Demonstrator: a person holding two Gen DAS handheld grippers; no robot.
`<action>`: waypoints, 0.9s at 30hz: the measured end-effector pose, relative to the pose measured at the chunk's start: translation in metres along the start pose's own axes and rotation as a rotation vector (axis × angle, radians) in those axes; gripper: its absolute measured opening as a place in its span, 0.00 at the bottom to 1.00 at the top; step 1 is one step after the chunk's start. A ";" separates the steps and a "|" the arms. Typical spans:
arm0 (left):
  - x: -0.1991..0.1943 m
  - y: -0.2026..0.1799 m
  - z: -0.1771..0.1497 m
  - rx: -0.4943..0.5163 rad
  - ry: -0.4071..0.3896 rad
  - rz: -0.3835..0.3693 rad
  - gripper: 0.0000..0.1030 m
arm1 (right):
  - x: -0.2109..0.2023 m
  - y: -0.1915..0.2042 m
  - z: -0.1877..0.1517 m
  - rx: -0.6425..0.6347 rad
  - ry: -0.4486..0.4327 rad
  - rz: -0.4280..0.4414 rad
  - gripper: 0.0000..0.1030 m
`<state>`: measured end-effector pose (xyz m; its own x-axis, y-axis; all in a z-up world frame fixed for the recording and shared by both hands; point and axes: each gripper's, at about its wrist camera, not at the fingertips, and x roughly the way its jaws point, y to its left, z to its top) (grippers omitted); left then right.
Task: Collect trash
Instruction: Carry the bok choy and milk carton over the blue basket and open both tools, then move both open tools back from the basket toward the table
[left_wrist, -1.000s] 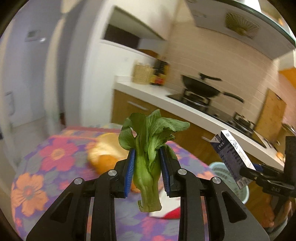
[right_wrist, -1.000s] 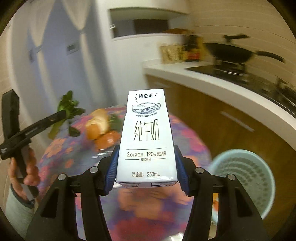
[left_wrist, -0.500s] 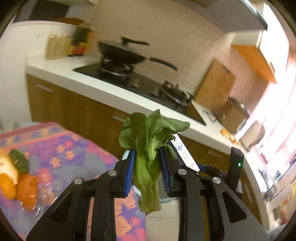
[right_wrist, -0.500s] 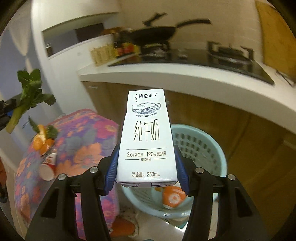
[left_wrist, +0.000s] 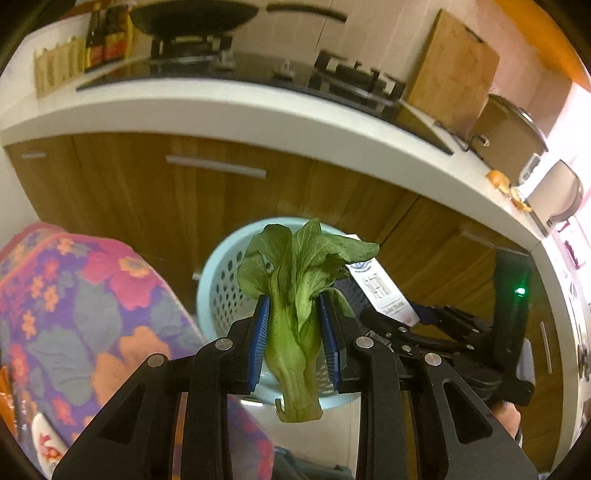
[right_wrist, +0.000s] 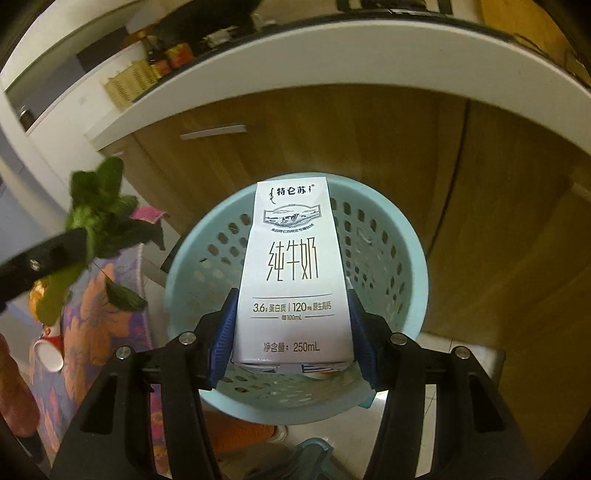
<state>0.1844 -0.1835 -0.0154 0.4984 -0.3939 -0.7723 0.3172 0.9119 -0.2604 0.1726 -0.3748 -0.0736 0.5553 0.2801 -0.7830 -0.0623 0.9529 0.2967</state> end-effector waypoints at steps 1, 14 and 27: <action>0.005 0.000 0.001 -0.002 0.007 0.000 0.25 | 0.002 -0.002 0.001 0.009 0.004 0.000 0.51; 0.002 0.006 -0.006 0.019 -0.013 0.045 0.50 | 0.017 0.000 0.005 0.007 0.021 -0.002 0.56; -0.110 0.038 -0.026 -0.024 -0.215 0.051 0.55 | -0.016 0.034 -0.001 -0.071 -0.029 0.057 0.63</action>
<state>0.1209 -0.1027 0.0450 0.6750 -0.3603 -0.6439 0.2692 0.9328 -0.2397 0.1606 -0.3470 -0.0519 0.5728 0.3317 -0.7495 -0.1523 0.9416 0.3003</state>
